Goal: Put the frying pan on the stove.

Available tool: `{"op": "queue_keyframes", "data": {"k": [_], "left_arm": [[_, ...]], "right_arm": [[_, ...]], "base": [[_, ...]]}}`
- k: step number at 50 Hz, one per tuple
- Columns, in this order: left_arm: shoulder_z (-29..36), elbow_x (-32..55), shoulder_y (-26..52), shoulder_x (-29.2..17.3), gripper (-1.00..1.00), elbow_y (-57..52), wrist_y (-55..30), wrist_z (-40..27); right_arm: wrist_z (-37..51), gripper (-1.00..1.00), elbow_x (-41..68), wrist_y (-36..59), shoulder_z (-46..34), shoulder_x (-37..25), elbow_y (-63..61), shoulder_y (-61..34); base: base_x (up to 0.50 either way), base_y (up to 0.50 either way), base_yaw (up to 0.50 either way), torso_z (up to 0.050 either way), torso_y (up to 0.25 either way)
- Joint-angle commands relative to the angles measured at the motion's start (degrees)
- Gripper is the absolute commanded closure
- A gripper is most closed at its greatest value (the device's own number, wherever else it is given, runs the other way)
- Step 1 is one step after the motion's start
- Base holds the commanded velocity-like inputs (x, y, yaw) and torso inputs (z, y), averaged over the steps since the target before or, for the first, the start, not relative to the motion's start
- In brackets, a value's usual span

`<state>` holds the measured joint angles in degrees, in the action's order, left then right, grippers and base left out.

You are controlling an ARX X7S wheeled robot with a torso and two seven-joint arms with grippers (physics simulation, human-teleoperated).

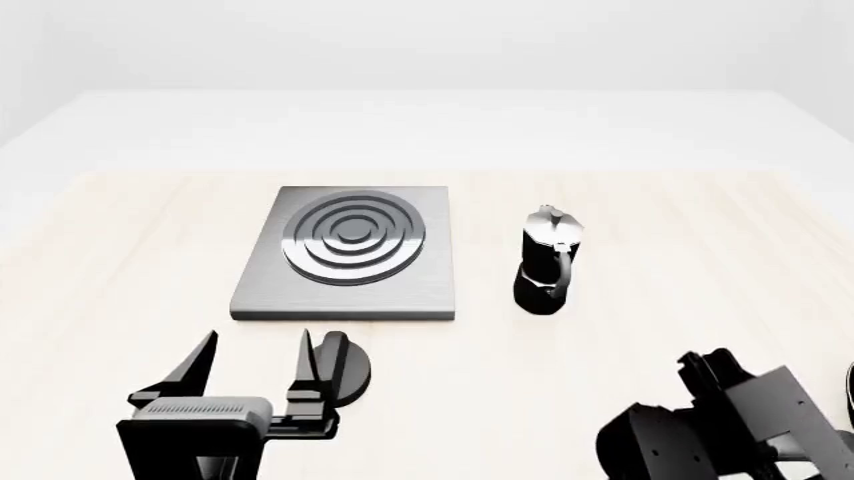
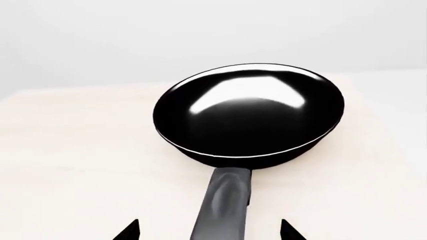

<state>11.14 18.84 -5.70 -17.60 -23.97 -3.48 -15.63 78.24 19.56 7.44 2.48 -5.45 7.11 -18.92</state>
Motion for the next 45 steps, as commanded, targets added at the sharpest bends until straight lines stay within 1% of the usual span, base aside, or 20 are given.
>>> {"op": "queue_keyframes", "data": {"k": [1,15,28,45], "left_arm": [[0.2,0.0,-0.1,-0.2,-1.00,-0.1,0.2,-0.3],[0.5,0.1,-0.1,-0.4,-1.00,0.0,0.4,-0.5],[0.7,0.3,0.2,-0.6,-1.00,0.1,0.3,-0.7],[1.1,0.2,0.4,-0.7,-1.00,0.5,0.6,-0.9]], "right_arm": [[-1.4,-1.00,1.5,-2.7,1.0,-0.2,3.0,0.4],[-4.2,-1.00,4.9,-5.1,1.7,0.6,7.4,-1.1],[-3.3,-1.00,6.6,-4.1,1.8,0.0,5.6,-2.0],[-3.1,-1.00,7.5,-5.3,1.9,-0.3,5.9,-1.0]], "base": [[0.00,0.00,0.00,0.000,0.000],[0.00,0.00,0.00,0.000,0.000],[0.00,0.00,0.00,0.000,0.000],[0.00,0.00,0.00,0.000,0.000]]}}
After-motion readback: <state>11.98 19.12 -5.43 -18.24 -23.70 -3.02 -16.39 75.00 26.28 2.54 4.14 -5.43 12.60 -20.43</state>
